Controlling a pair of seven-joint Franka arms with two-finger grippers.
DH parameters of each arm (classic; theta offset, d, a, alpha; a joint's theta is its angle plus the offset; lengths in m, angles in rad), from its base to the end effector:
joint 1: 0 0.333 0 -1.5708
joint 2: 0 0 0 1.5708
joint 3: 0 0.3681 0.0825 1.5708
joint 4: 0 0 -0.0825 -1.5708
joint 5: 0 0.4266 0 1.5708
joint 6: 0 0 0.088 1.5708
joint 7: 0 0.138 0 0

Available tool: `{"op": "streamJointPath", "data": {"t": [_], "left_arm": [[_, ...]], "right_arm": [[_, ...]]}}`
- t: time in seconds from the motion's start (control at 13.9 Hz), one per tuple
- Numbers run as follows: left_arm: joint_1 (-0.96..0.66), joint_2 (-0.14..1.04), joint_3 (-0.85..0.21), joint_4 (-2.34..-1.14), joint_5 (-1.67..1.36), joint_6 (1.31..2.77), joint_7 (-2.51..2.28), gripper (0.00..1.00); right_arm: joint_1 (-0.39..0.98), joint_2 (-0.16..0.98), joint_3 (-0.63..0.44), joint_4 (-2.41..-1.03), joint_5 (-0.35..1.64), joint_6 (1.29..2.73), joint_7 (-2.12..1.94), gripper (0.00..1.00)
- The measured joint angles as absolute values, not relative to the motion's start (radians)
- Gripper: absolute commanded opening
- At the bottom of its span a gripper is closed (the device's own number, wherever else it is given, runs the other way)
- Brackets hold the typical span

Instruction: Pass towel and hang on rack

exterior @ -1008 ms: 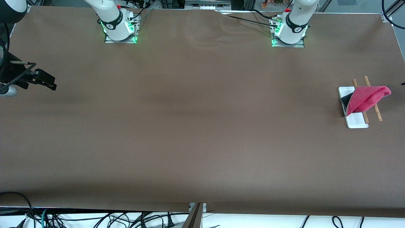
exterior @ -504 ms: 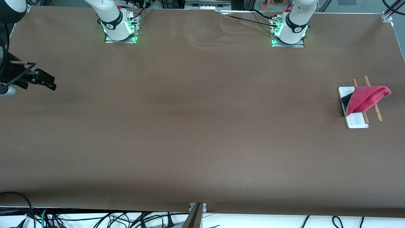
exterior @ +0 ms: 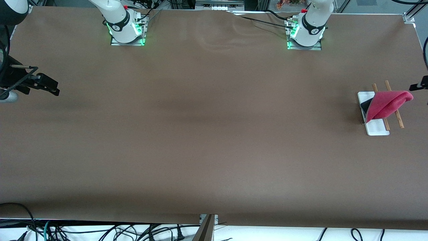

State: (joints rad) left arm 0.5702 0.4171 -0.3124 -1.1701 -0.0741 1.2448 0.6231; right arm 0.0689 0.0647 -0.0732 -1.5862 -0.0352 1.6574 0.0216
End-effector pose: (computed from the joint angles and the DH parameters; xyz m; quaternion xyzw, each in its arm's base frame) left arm 0.6529 0.2078 0.5646 0.9651 -0.1820 -0.1016 0.1584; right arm 0.6268 -0.0059 0.6059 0.9997 -0.0114 0.0035 0.0199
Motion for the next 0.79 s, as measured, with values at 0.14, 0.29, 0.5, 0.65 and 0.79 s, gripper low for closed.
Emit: {"op": "streamJointPath", "data": {"t": [0.14,0.29,0.5,0.65,0.79], "left_arm": [[0.541,0.396,-0.358,-1.193,-0.074,1.250,0.455,1.00],[0.462,0.327,-0.356,-1.268,-0.073,1.286,0.292,1.00],[0.248,0.156,-0.240,-1.465,-0.072,1.402,0.089,1.00],[0.168,0.044,-0.198,-1.631,-0.071,1.523,0.003,1.00],[0.151,-0.025,-0.189,-1.756,-0.071,1.606,-0.055,1.00]], "right_arm": [[0.068,0.067,-0.074,-1.584,-0.035,1.657,0.022,1.00],[0.068,0.067,-0.074,-1.582,-0.035,1.657,0.022,1.00],[0.067,0.070,-0.075,-1.581,-0.035,1.657,0.022,1.00],[0.067,0.070,-0.075,-1.578,-0.035,1.658,0.022,1.00],[0.067,0.070,-0.075,-1.575,-0.035,1.658,0.022,1.00]]}}
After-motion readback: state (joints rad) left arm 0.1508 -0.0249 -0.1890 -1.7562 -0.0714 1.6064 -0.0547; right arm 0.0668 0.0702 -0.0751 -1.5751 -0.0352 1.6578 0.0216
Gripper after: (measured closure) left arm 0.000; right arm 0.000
